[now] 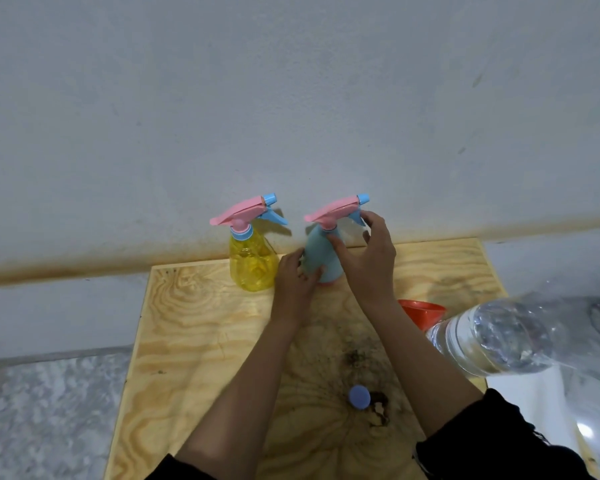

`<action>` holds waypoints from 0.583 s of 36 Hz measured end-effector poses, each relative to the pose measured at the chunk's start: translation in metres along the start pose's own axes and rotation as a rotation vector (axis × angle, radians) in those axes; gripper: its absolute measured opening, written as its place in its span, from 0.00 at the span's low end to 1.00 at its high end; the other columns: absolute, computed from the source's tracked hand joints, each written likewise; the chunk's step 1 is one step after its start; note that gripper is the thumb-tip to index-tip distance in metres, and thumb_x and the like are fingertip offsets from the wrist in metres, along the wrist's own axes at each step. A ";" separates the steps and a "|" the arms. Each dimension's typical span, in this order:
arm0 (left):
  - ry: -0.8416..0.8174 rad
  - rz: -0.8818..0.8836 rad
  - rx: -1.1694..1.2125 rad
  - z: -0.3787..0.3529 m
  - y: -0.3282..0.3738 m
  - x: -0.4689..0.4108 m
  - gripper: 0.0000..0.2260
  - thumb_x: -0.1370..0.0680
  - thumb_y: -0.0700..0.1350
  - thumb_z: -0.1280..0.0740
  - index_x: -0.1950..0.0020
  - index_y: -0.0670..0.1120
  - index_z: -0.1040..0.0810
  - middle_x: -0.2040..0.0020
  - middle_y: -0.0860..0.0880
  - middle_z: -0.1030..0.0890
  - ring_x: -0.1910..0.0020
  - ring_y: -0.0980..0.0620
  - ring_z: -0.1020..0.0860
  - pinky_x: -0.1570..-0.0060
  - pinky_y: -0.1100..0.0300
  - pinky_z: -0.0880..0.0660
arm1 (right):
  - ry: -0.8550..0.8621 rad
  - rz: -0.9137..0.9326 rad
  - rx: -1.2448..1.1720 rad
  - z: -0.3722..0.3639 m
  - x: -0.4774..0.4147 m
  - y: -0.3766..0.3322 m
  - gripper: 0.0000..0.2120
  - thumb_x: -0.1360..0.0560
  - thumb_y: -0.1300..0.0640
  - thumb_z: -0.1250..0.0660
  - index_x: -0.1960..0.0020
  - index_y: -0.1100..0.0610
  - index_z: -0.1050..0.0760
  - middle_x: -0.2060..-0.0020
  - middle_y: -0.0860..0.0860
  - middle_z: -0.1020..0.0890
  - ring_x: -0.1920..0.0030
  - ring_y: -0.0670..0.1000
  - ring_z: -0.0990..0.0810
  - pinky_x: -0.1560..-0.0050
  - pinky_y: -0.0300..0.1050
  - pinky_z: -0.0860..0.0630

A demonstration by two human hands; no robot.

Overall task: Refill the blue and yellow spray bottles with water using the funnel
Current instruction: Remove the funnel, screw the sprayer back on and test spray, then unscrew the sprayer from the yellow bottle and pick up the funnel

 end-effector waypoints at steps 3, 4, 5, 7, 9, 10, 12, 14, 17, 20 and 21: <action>-0.010 -0.045 -0.134 0.008 -0.002 0.010 0.20 0.22 0.42 0.34 0.32 0.39 0.30 0.36 0.41 0.27 0.38 0.44 0.28 0.39 0.48 0.28 | 0.019 0.053 0.054 0.005 0.008 -0.003 0.25 0.29 0.56 0.27 0.36 0.64 0.31 0.41 0.58 0.24 0.40 0.53 0.26 0.41 0.43 0.28; -0.002 -0.055 -0.161 0.013 -0.004 0.014 0.20 0.23 0.43 0.33 0.32 0.39 0.30 0.37 0.42 0.27 0.38 0.45 0.27 0.40 0.47 0.27 | 0.023 0.064 0.060 0.006 0.011 -0.004 0.24 0.29 0.57 0.28 0.38 0.65 0.31 0.42 0.58 0.24 0.41 0.54 0.26 0.41 0.46 0.27; 0.012 -0.063 -0.183 0.019 -0.007 0.018 0.20 0.23 0.44 0.33 0.33 0.39 0.29 0.38 0.42 0.26 0.39 0.45 0.26 0.41 0.47 0.27 | 0.025 0.067 0.057 0.007 0.016 -0.005 0.22 0.29 0.58 0.28 0.39 0.64 0.30 0.44 0.58 0.25 0.43 0.54 0.26 0.43 0.47 0.26; 0.050 -0.075 -0.237 0.033 -0.011 0.028 0.19 0.23 0.45 0.32 0.35 0.39 0.27 0.40 0.42 0.24 0.42 0.45 0.24 0.43 0.49 0.26 | 0.015 0.073 0.052 0.006 0.026 -0.008 0.18 0.29 0.59 0.28 0.43 0.63 0.28 0.48 0.57 0.25 0.47 0.52 0.26 0.47 0.49 0.24; 0.108 -0.077 -0.272 0.050 -0.013 0.037 0.17 0.23 0.46 0.31 0.38 0.39 0.25 0.43 0.43 0.23 0.44 0.46 0.24 0.44 0.54 0.27 | -0.019 0.089 0.048 0.000 0.039 -0.013 0.14 0.29 0.60 0.28 0.46 0.62 0.27 0.51 0.57 0.23 0.51 0.51 0.26 0.51 0.47 0.24; 0.142 -0.086 -0.284 0.060 -0.013 0.041 0.17 0.24 0.46 0.31 0.38 0.40 0.25 0.43 0.44 0.23 0.44 0.46 0.24 0.45 0.56 0.28 | -0.040 0.102 0.044 -0.005 0.045 -0.017 0.13 0.29 0.61 0.28 0.48 0.63 0.26 0.53 0.58 0.22 0.52 0.51 0.25 0.52 0.44 0.25; 0.200 -0.121 -0.311 0.077 -0.014 0.046 0.17 0.24 0.47 0.31 0.38 0.41 0.26 0.43 0.45 0.24 0.43 0.47 0.26 0.46 0.62 0.32 | -0.087 0.116 0.024 -0.017 0.055 -0.026 0.11 0.30 0.62 0.28 0.50 0.63 0.24 0.55 0.57 0.21 0.54 0.51 0.24 0.53 0.38 0.29; 0.221 -0.139 -0.343 0.090 -0.014 0.045 0.19 0.23 0.49 0.32 0.36 0.42 0.28 0.42 0.45 0.26 0.41 0.49 0.29 0.47 0.65 0.36 | -0.135 0.125 -0.011 -0.031 0.061 -0.036 0.10 0.29 0.62 0.29 0.50 0.62 0.23 0.55 0.56 0.19 0.54 0.48 0.24 0.52 0.35 0.30; 0.204 -0.158 -0.348 0.102 -0.016 0.034 0.23 0.24 0.51 0.32 0.34 0.42 0.32 0.39 0.47 0.28 0.39 0.50 0.32 0.46 0.67 0.39 | -0.201 0.137 -0.033 -0.056 0.063 -0.052 0.12 0.27 0.58 0.32 0.47 0.63 0.23 0.52 0.56 0.18 0.50 0.52 0.22 0.47 0.37 0.30; 0.159 -0.179 -0.304 0.107 -0.013 0.013 0.23 0.27 0.49 0.28 0.36 0.45 0.31 0.43 0.50 0.28 0.43 0.55 0.29 0.50 0.66 0.35 | -0.257 0.166 -0.031 -0.081 0.057 -0.066 0.16 0.26 0.55 0.34 0.41 0.62 0.24 0.47 0.56 0.19 0.45 0.55 0.22 0.44 0.41 0.31; 0.139 -0.218 -0.286 0.107 -0.010 0.005 0.20 0.28 0.47 0.27 0.39 0.47 0.30 0.46 0.53 0.26 0.47 0.59 0.27 0.53 0.66 0.32 | -0.263 0.178 -0.029 -0.087 0.055 -0.070 0.17 0.25 0.53 0.35 0.40 0.60 0.25 0.45 0.55 0.19 0.45 0.54 0.22 0.44 0.41 0.31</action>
Point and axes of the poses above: each hand's wrist, its own x-axis away from the middle knuckle, its own z-axis out of the back of the hand, y = z × x, the point moved 4 cm from there along -x, towards the middle knuckle
